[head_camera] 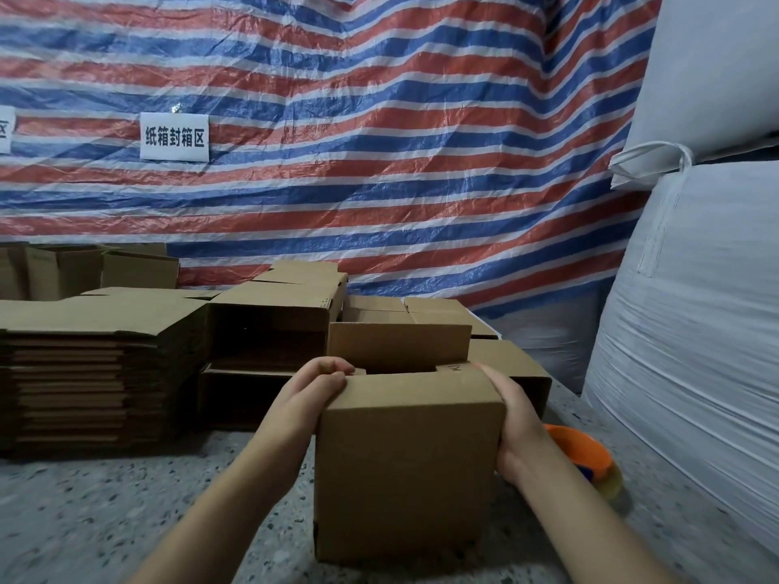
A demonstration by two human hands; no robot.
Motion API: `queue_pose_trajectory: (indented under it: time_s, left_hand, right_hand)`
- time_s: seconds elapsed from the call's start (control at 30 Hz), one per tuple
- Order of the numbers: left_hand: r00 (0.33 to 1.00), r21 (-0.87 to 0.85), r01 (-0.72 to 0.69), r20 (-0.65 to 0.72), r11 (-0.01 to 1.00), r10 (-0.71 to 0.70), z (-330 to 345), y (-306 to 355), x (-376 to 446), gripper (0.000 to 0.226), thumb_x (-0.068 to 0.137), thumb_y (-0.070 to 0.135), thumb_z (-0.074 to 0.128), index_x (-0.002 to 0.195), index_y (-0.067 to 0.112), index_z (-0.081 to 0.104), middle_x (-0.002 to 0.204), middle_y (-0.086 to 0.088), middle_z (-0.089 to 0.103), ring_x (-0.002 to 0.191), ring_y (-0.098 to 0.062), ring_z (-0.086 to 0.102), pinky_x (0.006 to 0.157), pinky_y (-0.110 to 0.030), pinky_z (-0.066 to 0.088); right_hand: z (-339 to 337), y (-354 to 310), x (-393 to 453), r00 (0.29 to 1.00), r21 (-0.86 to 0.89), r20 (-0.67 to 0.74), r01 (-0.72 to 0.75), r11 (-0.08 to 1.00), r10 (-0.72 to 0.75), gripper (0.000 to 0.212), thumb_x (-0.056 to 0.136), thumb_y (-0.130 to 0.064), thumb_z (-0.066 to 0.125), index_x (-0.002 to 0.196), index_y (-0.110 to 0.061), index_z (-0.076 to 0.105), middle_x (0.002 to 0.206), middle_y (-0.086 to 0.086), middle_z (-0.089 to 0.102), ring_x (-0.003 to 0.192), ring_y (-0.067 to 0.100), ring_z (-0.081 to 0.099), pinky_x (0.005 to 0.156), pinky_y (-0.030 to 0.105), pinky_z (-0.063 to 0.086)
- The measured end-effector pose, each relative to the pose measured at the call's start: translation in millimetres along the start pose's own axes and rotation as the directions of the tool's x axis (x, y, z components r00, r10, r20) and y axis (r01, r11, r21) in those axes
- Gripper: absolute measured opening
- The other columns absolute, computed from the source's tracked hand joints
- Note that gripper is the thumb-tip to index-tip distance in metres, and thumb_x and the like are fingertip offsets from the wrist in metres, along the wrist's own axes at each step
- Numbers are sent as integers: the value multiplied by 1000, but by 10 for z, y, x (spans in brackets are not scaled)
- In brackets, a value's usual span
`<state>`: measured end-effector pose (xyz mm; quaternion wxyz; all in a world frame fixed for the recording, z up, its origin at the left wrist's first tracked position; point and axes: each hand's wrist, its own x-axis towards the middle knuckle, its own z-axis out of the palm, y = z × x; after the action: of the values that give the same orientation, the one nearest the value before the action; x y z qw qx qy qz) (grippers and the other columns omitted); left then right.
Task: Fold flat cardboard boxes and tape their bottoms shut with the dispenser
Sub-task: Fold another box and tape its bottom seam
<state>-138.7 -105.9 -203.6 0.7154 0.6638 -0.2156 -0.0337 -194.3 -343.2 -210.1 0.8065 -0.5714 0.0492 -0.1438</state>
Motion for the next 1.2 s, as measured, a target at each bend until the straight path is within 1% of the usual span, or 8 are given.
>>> queue_pose_trajectory:
  time_s: [0.17,0.23,0.33,0.57,0.73,0.87,1.0,1.2]
  left_hand:
    - [1000,-46,-4,-3,999,4,13,9,15,23,99,19,52,90,34,67,94,-3,69,83,-25,58,66,-36,46]
    - [1000,-78,-3,5,997,3,15,2,30,18,98,19,54,103,34,60,108,-8,64,87,-26,60,67,-35,49]
    - [1000,-120,12,0,993,-12,1,-7,56,29,94,22,61,115,38,50,118,-3,58,100,-28,62,72,-36,51]
    - [1000,-162,25,-7,987,-26,19,-24,123,55,94,23,61,135,50,35,114,15,50,105,-26,61,75,-36,53]
    - [999,-237,-13,40,971,23,46,-3,112,44,95,18,55,114,57,50,115,5,61,86,-21,71,60,-28,56]
    - [998,-233,-8,52,972,21,49,0,83,44,86,24,61,113,57,49,118,6,60,94,-24,68,63,-31,57]
    - [1000,-207,-8,13,978,11,49,3,47,33,86,24,62,110,45,55,117,3,60,94,-25,66,62,-30,56]
    - [998,-183,37,-50,982,-46,58,-30,47,6,93,23,59,98,25,57,102,-7,59,75,-19,57,54,-30,48]
  right_hand:
    - [-38,-6,-54,999,25,49,3,1000,-4,65,89,-72,46,114,-20,76,118,18,72,108,33,71,78,40,59]
    - [-50,-39,-62,996,7,89,17,1000,-18,60,85,-68,58,114,-19,76,116,19,73,104,33,72,75,38,60]
    - [-70,-64,-71,991,-17,135,18,1000,-15,40,70,-51,76,94,-19,81,97,16,75,84,28,75,66,37,60]
    - [-31,-81,-81,987,-9,157,22,1000,-21,39,72,-41,72,109,-29,76,113,17,73,94,28,74,71,37,60]
    - [-13,-65,-101,979,-18,192,75,997,-70,48,83,-38,61,131,-40,62,121,8,73,106,28,72,73,33,60]
    - [-27,-49,-105,980,-43,187,82,996,-72,67,83,-39,61,147,-45,43,128,4,69,109,27,71,76,36,60]
    - [-55,-57,-119,977,-37,184,114,993,-105,50,85,-38,60,134,-45,58,119,8,72,101,28,73,73,36,59]
    - [-81,0,-91,987,-21,122,110,994,-107,24,85,-41,64,99,-23,71,96,9,73,81,24,71,67,38,59]
